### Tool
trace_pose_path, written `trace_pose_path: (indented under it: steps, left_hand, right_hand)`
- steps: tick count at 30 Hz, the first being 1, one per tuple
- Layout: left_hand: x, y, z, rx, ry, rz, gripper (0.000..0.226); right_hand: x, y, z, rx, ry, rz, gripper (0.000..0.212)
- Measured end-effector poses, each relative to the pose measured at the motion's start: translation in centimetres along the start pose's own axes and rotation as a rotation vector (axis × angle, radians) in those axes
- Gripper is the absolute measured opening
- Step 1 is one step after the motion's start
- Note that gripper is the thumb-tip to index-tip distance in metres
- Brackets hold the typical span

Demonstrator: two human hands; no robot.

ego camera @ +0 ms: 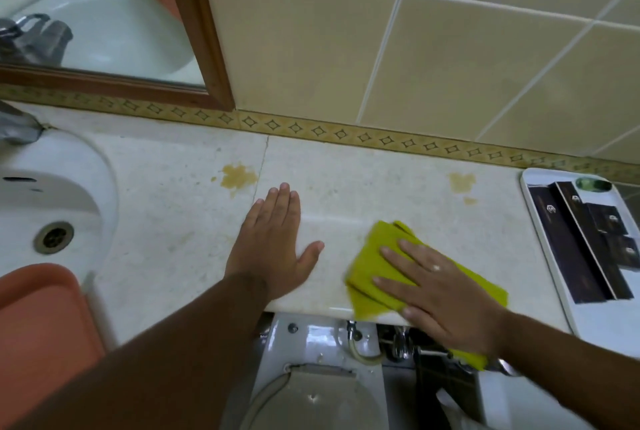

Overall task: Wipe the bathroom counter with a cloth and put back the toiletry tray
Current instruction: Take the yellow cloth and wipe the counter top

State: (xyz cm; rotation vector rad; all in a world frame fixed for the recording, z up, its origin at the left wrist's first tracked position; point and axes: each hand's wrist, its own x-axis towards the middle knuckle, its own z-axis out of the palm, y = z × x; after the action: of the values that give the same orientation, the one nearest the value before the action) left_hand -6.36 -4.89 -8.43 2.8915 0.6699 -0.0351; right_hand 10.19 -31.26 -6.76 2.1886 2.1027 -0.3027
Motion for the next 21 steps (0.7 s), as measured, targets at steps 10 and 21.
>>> trace_pose_path:
  steps: [10, 21]
  left_hand:
    - [-0.2, 0.3, -0.2, 0.032, 0.016, -0.012, 0.084]
    - [-0.2, 0.3, -0.1, 0.017, 0.002, -0.016, 0.08]
  right_hand:
    - [7.4, -1.7, -1.1, -0.097, 0.051, 0.213, 0.054]
    - [5.7, 6.3, -2.3, 0.053, 0.064, 0.621, 0.057]
